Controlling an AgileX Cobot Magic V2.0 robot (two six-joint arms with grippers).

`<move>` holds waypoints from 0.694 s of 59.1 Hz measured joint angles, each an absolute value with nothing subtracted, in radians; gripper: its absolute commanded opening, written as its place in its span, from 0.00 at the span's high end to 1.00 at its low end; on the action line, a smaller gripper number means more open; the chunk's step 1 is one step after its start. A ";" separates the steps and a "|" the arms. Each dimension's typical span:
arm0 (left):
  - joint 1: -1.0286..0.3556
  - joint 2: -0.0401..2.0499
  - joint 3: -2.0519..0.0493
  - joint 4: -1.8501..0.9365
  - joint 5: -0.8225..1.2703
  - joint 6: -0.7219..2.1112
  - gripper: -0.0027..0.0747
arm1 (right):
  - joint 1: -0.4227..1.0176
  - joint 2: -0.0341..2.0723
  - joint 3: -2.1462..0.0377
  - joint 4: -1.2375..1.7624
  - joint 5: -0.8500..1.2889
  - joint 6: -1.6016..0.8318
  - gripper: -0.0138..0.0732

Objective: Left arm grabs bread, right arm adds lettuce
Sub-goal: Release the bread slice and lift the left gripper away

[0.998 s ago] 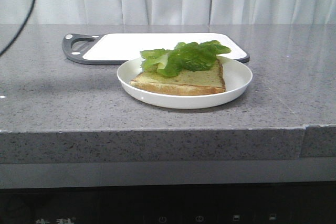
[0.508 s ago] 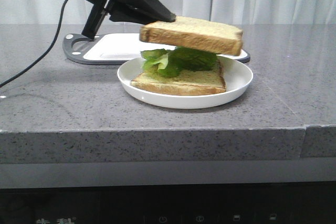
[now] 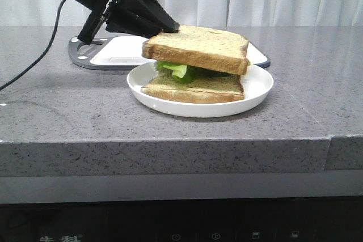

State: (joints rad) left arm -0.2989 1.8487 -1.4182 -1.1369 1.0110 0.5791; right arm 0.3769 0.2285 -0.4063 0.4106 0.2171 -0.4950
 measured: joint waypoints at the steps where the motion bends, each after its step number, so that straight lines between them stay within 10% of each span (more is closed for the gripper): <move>1: -0.299 1.849 -1.418 -1.137 1.010 0.579 0.58 | 0.377 0.228 -0.406 0.411 0.217 -0.495 0.91; 24: -0.240 1.809 -1.418 -1.136 1.081 0.579 0.46 | 0.377 0.228 -0.406 0.411 0.217 -0.495 0.91; 37: -0.152 1.721 -1.418 -1.106 1.107 0.579 0.98 | 0.377 0.228 -0.406 0.411 0.213 -0.495 0.91; 41: -0.137 1.698 -1.418 -1.084 1.112 0.579 0.99 | 0.377 0.228 -0.406 0.411 0.213 -0.495 0.91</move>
State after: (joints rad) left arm -0.1368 1.6977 -1.4182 -1.0838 1.1123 0.5791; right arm 0.3769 0.2285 -0.4063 0.4106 0.2126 -0.4950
